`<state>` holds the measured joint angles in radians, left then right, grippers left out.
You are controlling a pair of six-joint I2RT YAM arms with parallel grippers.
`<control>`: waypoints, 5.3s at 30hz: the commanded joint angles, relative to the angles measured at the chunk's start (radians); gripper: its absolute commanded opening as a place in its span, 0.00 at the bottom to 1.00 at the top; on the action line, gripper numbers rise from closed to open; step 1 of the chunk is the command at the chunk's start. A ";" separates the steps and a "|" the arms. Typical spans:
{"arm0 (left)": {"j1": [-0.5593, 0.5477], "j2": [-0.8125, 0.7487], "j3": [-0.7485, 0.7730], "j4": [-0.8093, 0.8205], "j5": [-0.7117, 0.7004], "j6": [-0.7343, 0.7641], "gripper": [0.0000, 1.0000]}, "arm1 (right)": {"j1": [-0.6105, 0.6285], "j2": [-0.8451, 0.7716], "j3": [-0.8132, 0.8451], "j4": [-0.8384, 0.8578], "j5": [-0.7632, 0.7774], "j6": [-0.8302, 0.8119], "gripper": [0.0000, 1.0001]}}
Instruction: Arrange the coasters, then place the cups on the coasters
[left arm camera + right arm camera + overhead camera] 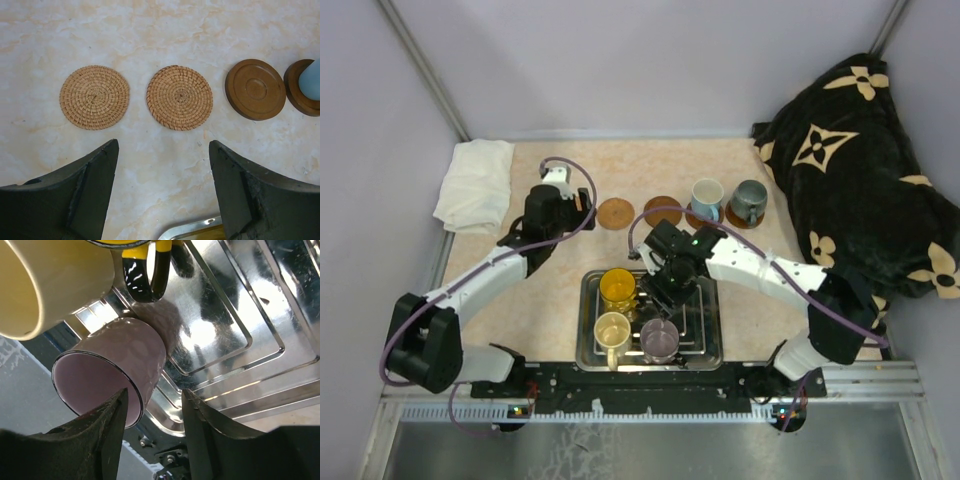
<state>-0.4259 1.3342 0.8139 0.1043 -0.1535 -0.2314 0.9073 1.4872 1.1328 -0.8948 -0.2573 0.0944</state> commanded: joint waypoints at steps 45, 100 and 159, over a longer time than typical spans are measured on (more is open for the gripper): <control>-0.004 -0.062 -0.023 0.045 -0.069 -0.015 0.80 | 0.027 0.073 0.362 -0.181 0.588 0.045 0.00; -0.002 0.055 0.021 0.067 -0.092 -0.023 0.80 | -0.401 0.788 1.151 -0.059 0.434 -0.219 0.00; -0.002 0.126 0.073 0.073 -0.073 -0.026 0.81 | -0.432 0.735 0.976 -0.169 0.372 -0.196 0.00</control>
<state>-0.4259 1.4578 0.8566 0.1577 -0.2417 -0.2638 0.4709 2.2753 2.1365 -0.9894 0.1013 -0.0975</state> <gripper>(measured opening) 0.808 0.044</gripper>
